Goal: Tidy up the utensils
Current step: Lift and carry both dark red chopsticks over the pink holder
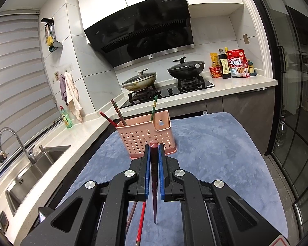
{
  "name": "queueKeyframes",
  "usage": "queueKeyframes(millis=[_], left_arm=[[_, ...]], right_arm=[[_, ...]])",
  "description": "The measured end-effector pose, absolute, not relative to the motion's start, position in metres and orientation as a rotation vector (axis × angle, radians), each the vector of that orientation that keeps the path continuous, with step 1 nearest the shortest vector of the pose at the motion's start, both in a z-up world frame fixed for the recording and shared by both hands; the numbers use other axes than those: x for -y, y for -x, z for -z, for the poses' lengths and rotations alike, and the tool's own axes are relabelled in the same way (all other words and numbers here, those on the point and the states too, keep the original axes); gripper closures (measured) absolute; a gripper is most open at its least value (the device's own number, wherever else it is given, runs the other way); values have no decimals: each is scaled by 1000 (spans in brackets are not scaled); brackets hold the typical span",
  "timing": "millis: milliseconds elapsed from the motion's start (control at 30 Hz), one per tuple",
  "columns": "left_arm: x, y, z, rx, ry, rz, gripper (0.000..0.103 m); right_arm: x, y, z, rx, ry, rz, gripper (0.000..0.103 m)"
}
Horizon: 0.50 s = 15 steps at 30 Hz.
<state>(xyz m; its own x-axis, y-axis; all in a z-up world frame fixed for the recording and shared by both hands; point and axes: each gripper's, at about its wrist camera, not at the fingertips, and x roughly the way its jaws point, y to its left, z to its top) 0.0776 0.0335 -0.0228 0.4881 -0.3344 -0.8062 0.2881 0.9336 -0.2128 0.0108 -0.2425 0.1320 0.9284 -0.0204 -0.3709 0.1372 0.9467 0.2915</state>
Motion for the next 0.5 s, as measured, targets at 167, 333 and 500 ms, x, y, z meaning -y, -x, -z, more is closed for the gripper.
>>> queueKeyframes(millis=[167, 333, 500], left_arm=[[-37, -77, -27, -890, 65, 388, 96], [-39, -97, -85, -773, 68, 383, 96], [-31, -122, -131, -669, 64, 381, 96]], right_arm=[[242, -16, -140, -359, -306, 73, 96], [247, -29, -149, -349, -319, 44, 96], [253, -46, -159, -337, -328, 27, 96]])
